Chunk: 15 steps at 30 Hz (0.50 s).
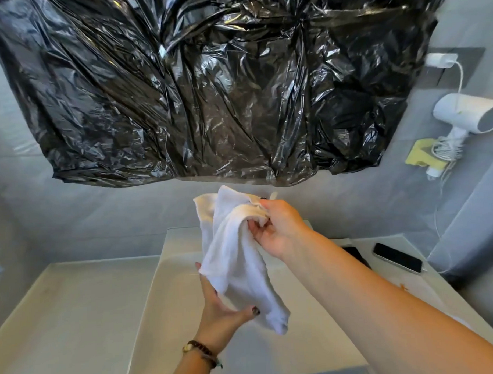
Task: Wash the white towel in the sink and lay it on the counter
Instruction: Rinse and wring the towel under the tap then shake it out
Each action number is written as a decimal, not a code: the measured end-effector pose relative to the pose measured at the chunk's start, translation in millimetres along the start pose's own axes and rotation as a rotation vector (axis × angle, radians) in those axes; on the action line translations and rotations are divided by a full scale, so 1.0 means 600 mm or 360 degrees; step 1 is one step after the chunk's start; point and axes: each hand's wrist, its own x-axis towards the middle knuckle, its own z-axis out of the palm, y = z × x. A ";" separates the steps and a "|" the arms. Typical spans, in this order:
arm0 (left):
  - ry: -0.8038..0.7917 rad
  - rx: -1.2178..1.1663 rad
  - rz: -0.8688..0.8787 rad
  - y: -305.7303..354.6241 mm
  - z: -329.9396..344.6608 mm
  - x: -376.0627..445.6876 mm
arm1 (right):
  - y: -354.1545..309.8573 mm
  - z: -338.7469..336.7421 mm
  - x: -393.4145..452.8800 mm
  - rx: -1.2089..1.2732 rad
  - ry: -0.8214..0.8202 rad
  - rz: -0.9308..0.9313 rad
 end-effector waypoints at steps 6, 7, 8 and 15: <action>0.0080 -0.0255 -0.0183 0.054 0.063 0.035 | -0.001 -0.009 -0.008 0.0078 -0.0106 0.0150; 0.0081 -0.0308 -0.0213 0.056 0.067 0.042 | -0.006 -0.015 -0.005 0.0065 -0.0077 0.0123; 0.0052 -0.0364 -0.0226 0.059 0.069 0.045 | -0.012 -0.023 -0.001 0.0048 -0.0053 0.0094; -0.0395 -0.0479 -0.0392 0.079 0.047 0.067 | -0.048 -0.149 0.023 -0.0121 0.0030 -0.0116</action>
